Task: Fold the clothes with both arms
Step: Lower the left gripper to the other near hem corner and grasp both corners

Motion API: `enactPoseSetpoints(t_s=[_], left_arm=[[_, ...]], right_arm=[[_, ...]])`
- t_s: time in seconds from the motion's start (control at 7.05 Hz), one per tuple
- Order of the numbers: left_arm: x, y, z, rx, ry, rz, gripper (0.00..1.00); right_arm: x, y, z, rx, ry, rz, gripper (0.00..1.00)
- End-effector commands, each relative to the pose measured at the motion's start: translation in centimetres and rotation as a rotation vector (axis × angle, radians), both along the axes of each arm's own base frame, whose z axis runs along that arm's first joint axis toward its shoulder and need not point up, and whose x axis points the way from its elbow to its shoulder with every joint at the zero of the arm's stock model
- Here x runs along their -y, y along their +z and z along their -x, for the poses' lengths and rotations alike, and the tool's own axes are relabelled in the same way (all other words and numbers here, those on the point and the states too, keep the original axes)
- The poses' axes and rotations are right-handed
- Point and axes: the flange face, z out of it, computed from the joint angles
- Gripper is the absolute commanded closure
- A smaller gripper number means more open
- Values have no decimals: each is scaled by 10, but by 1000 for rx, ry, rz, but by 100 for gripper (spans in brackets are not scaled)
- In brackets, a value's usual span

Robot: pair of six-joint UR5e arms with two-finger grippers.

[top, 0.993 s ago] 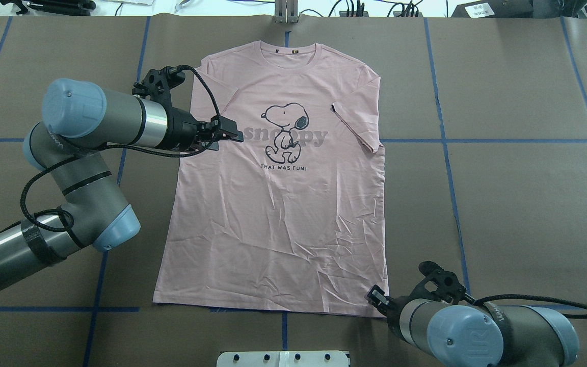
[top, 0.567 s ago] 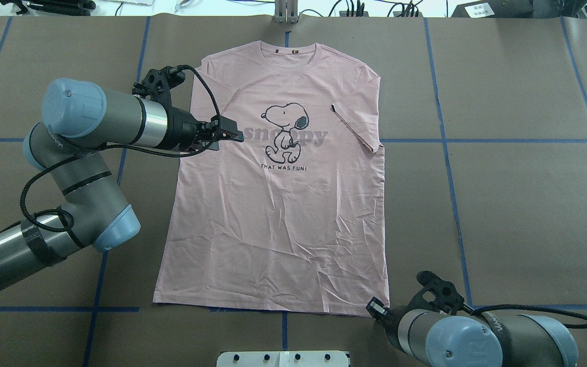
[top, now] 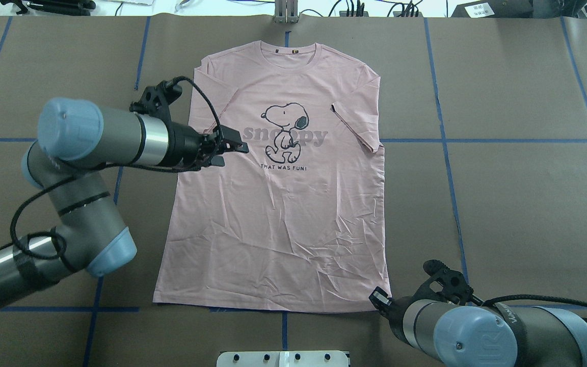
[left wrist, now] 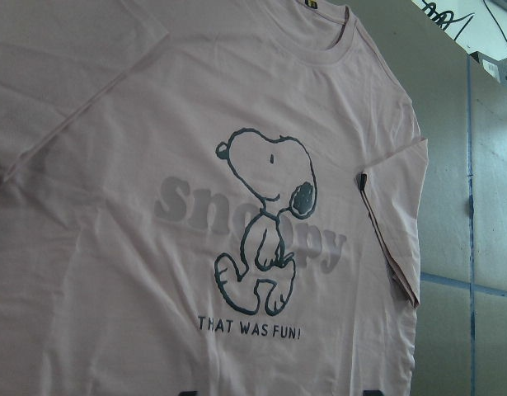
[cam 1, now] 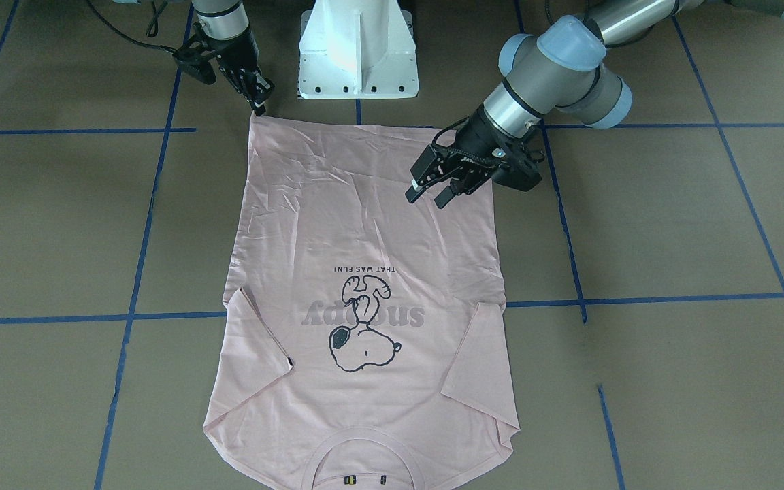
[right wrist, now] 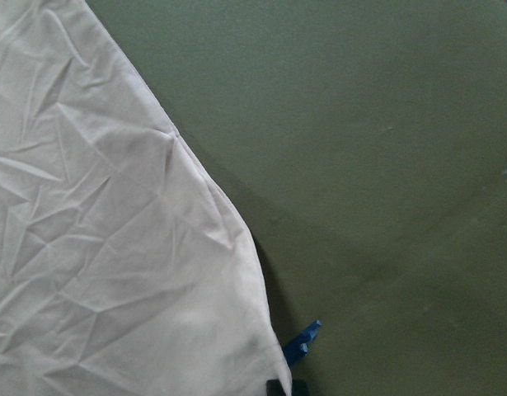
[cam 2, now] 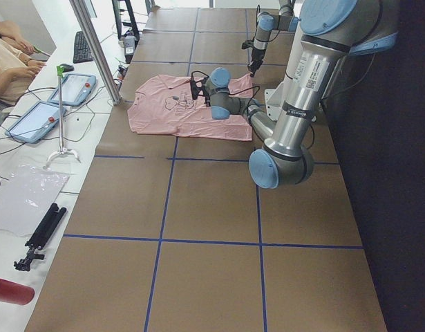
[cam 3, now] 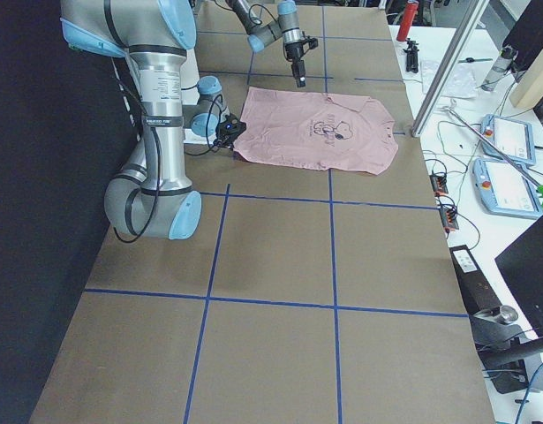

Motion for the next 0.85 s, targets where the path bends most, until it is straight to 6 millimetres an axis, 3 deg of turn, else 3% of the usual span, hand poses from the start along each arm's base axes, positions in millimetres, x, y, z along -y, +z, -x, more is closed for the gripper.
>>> enactPoseSetpoints(t_s=[0.0,0.28,0.43,0.71], left_arm=[[-86,19,30,217,-14,84,27],[-121,38,16,412,27,164,27],[-132,69,19,474,46,182,27],[-147,99,-1,538,82,193,29]], right_arm=[[-3,-15,-14,33,-4,-1,100],[-12,-19,-11,42,-25,-4,100],[-17,-19,-10,44,-36,-4,100],[-22,-19,-7,43,-45,-10,100]])
